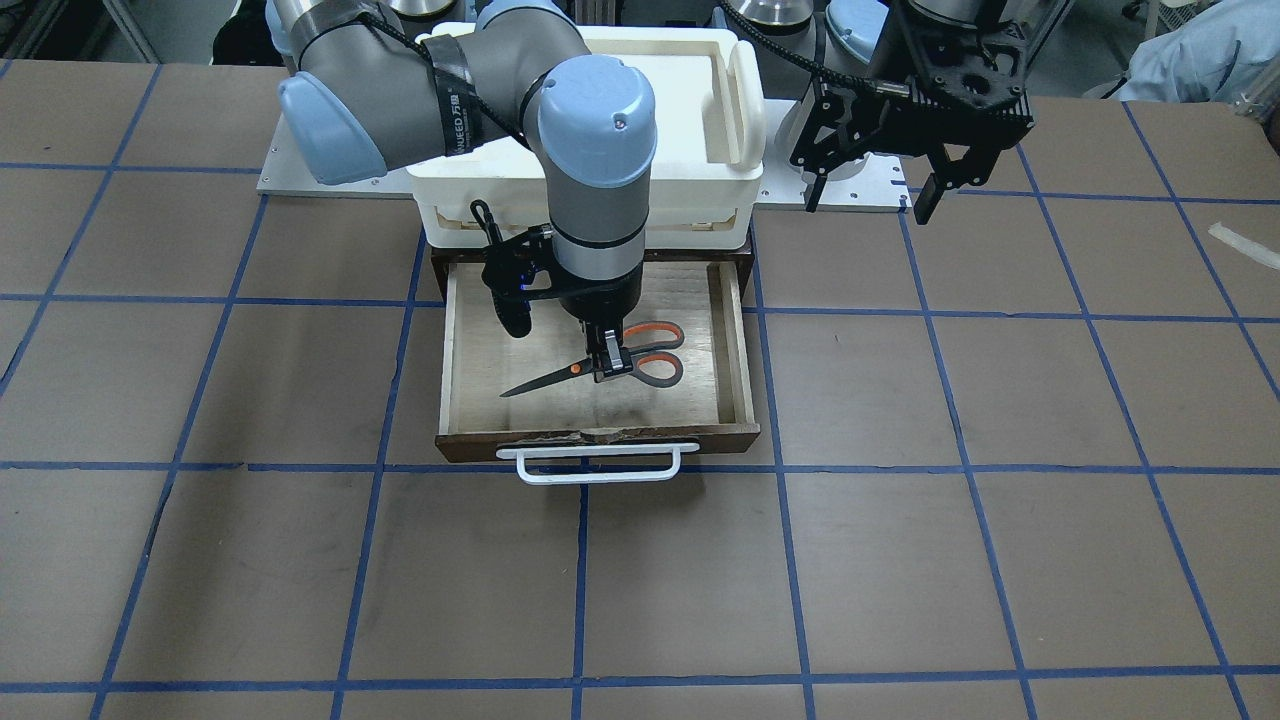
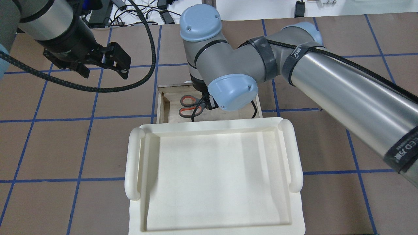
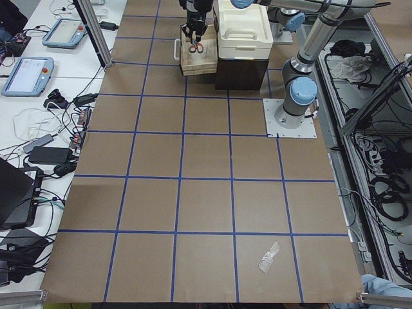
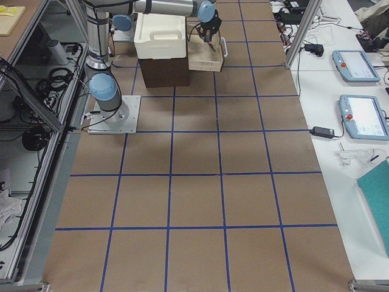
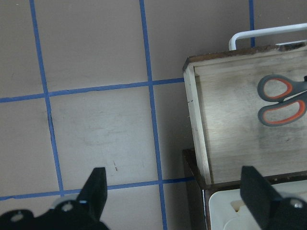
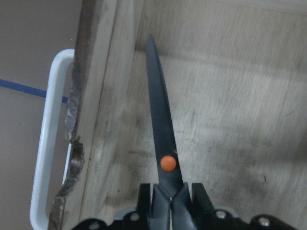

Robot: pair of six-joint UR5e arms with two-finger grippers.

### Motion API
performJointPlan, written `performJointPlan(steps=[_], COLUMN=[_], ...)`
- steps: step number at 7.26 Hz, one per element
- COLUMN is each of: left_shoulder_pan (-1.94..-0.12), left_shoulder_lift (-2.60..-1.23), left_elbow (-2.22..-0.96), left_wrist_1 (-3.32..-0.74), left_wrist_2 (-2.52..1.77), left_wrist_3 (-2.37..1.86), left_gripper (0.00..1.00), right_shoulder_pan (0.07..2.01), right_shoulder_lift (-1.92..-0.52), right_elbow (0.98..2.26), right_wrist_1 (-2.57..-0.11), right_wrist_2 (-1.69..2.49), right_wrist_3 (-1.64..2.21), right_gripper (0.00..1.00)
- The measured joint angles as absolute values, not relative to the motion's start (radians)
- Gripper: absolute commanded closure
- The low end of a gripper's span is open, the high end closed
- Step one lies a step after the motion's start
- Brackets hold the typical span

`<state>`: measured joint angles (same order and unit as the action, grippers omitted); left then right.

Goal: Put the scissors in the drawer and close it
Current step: 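Lower the scissors into the open drawer with the right gripper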

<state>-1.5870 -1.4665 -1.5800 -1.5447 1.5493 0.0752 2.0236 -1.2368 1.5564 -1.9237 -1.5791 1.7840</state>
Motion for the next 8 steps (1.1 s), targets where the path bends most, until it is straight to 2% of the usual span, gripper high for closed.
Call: performJointPlan(steps=[8], left_shoulder_pan=[-1.588], left_shoulder_lift=[-1.466], left_elbow=[-1.58], left_wrist_1=[-1.545], left_wrist_2=[1.549], left_wrist_3=[0.075], left_gripper=[0.0], right_shoulder_pan=[2.047], right_shoulder_lift=[-1.241], right_elbow=[1.639], right_wrist_1=[-1.925], right_wrist_2=[-1.578], right_wrist_3=[1.9], right_gripper=[1.0])
